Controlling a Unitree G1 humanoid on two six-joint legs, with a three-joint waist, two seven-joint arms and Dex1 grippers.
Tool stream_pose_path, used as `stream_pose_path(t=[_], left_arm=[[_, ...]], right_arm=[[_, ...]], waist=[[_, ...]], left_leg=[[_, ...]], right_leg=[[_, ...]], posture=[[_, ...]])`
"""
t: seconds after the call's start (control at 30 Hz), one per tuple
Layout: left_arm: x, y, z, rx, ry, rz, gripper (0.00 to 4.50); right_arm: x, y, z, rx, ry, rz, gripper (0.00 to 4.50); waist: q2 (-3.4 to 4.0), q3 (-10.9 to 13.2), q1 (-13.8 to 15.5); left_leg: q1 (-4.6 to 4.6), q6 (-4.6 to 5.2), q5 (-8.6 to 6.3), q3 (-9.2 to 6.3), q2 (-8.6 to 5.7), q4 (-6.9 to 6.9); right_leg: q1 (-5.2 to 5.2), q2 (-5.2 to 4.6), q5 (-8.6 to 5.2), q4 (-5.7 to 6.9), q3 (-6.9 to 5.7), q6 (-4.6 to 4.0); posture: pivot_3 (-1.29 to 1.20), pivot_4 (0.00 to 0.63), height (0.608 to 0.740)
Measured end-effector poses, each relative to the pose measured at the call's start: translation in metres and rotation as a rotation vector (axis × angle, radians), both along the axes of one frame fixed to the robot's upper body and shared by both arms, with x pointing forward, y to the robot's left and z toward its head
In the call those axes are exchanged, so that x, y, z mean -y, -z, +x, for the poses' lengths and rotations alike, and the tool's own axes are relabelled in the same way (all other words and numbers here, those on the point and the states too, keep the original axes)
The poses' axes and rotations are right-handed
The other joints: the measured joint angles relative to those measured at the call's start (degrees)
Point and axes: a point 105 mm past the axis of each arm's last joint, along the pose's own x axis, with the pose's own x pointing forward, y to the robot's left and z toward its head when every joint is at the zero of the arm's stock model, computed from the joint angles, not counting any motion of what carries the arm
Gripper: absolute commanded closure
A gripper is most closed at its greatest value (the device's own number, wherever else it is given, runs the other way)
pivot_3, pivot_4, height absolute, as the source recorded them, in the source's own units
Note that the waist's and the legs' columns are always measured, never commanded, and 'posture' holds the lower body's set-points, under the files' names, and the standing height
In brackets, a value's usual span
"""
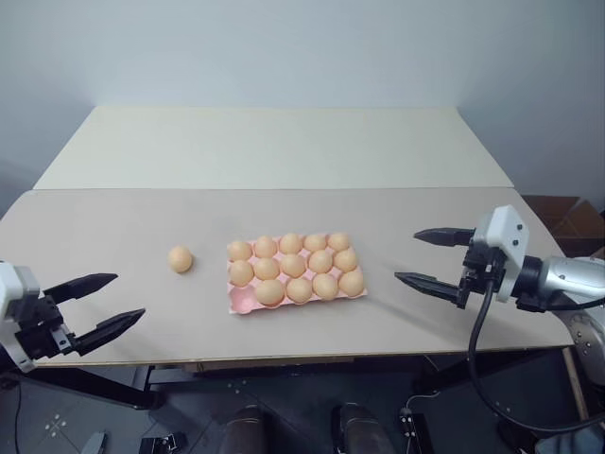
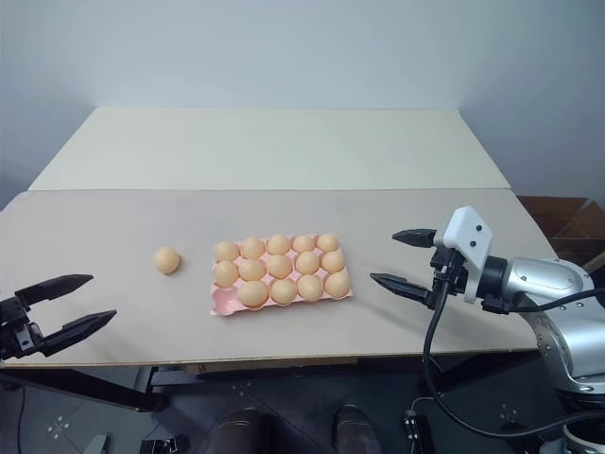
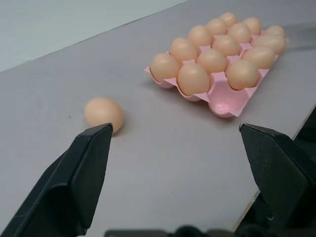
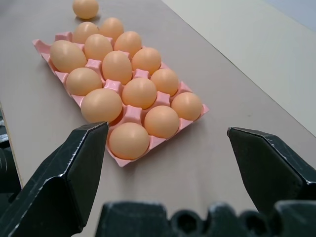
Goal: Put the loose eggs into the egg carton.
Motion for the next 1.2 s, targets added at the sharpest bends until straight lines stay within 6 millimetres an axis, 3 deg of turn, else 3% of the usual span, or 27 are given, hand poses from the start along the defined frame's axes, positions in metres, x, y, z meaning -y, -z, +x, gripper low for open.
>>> stream_pose_path(t=[0.23,0.47,0.57,0.67,0.83,0.9,1.03,1.2], left_arm=[[0.007,0.007,0.066,-0.042,-0.228,0.003,0.04],[0.042,0.039,0.118,-0.146,-0.368,-0.047,0.04],[0.048,0.049,0.127,-0.201,-0.404,-0.026,0.04],[0.049,0.066,0.130,-0.304,-0.444,-0.009,0.62],[0.049,0.064,0.133,-0.331,-0.466,-0.013,2.30],[0.047,0.064,0.132,-0.335,-0.462,-0.010,2.66],[0.048,0.059,0.130,-0.326,-0.420,-0.011,2.71],[0.055,0.022,0.121,-0.216,-0.241,0.012,2.71]], right_arm=[[-0.003,-0.005,0.001,0.021,-0.010,0.003,0.00],[-0.004,-0.007,0.000,0.037,-0.003,0.003,0.00],[-0.005,-0.007,-0.003,0.044,-0.002,0.002,0.00],[-0.007,-0.007,-0.006,0.043,-0.002,0.006,0.00],[-0.005,-0.012,-0.007,0.066,0.019,0.015,0.00],[-0.004,-0.013,-0.006,0.064,0.027,0.021,0.00],[-0.005,-0.013,-0.006,0.060,0.031,0.030,0.00],[-0.004,-0.013,-0.006,0.063,0.043,0.034,0.00]], waist=[[-0.01,0.0,0.2],[-0.05,0.0,-0.2],[-0.05,0.0,-0.5],[-0.05,0.0,-0.6],[-0.07,0.0,-0.6],[-0.07,0.0,-0.6],[-0.08,0.0,-0.6],[-0.08,0.0,-0.6]], left_leg=[[0.06,0.00,0.01,-0.08,-0.07,0.01],[-0.04,0.01,0.01,-0.09,-0.11,0.01],[0.02,0.01,0.01,-0.15,-0.12,0.01],[0.04,0.01,0.01,-0.16,-0.11,0.01],[0.02,0.01,0.01,-0.20,-0.13,0.02],[0.01,0.01,0.01,-0.19,-0.13,0.02],[-0.02,0.01,0.01,-0.21,-0.13,0.03],[-0.03,0.01,0.01,-0.17,-0.12,0.02]], right_leg=[[0.17,0.02,0.18,-0.01,0.00,0.24],[0.15,0.05,0.51,-0.09,0.04,0.41],[0.18,0.06,0.50,-0.04,0.02,0.41],[0.18,0.07,0.50,0.00,0.03,0.40],[0.18,0.06,0.50,-0.02,0.01,0.40],[0.18,0.05,0.50,-0.03,0.02,0.40],[0.16,0.05,0.50,-0.03,0.00,0.39],[0.12,0.03,0.48,-0.04,0.01,0.35]], posture=[[0.00,0.150,0.740],[0.00,0.150,0.740],[0.00,0.150,0.740],[0.00,0.150,0.740],[0.00,0.150,0.740],[0.00,0.150,0.740],[0.00,0.150,0.740],[0.00,0.150,0.740]])
